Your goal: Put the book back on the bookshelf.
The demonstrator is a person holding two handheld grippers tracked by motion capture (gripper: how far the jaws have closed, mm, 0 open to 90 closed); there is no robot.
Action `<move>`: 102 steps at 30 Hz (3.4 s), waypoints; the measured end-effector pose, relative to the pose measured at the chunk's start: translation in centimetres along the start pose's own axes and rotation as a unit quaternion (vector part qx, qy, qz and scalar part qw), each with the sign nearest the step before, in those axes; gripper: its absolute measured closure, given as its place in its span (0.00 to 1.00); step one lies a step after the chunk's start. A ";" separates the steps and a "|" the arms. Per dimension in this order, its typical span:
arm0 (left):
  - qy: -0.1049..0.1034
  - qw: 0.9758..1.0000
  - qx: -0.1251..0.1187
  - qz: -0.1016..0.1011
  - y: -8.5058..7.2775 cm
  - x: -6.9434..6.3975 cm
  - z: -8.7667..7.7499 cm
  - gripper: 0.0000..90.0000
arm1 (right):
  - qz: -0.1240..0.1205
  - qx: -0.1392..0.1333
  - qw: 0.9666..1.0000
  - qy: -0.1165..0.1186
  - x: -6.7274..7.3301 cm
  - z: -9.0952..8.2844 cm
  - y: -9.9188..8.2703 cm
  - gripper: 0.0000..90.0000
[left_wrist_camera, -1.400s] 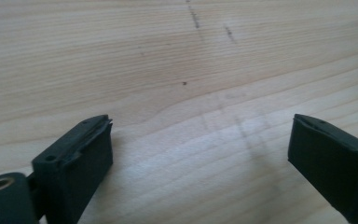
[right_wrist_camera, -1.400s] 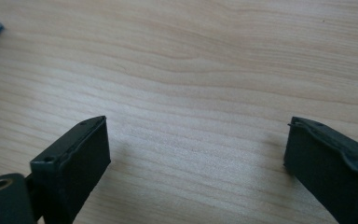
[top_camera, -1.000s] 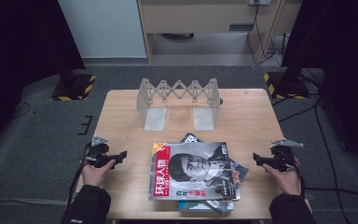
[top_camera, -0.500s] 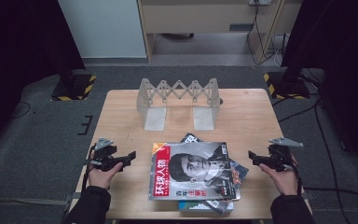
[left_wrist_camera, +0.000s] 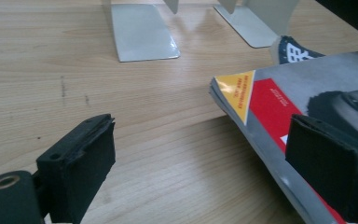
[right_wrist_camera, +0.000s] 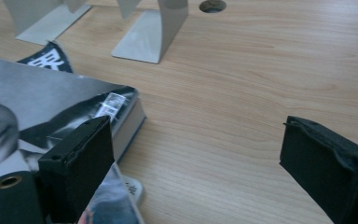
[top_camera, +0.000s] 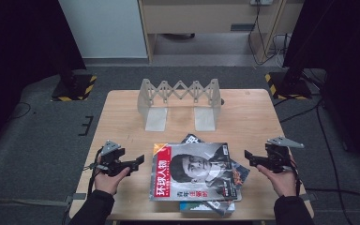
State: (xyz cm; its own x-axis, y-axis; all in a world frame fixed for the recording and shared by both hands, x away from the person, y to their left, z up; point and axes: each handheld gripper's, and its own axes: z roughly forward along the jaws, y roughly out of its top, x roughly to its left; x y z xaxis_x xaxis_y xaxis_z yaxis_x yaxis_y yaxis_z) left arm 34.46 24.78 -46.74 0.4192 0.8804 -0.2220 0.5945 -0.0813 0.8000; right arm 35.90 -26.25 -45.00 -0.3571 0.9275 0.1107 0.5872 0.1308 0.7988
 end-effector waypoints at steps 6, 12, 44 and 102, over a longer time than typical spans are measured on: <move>-0.010 1.000 0.008 0.009 -0.4 -0.8 0.0 0.09 | -0.007 0.001 1.000 0.016 1.6 -0.1 0.3 0.11; -0.023 1.000 0.013 0.013 -0.8 -1.4 -0.1 0.13 | -0.014 -0.001 1.000 0.027 2.6 -0.1 0.3 0.11; -0.109 0.990 0.086 -0.017 -4.2 -5.2 -0.5 0.32 | -0.045 0.023 0.995 0.087 7.2 1.4 -1.5 0.15; -0.257 0.958 0.092 -0.092 -3.0 -6.4 0.8 0.77 | -0.061 0.059 0.990 0.112 8.1 3.4 -2.9 0.17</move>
State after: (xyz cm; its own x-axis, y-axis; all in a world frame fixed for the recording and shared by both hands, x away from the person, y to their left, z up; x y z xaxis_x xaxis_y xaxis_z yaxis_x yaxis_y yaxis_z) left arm 30.60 19.03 -48.17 0.5495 0.5456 -0.6327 0.7819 -0.0691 0.6196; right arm 33.80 -17.95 -48.48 -0.5746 0.8032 0.1573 0.6067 0.2890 0.7405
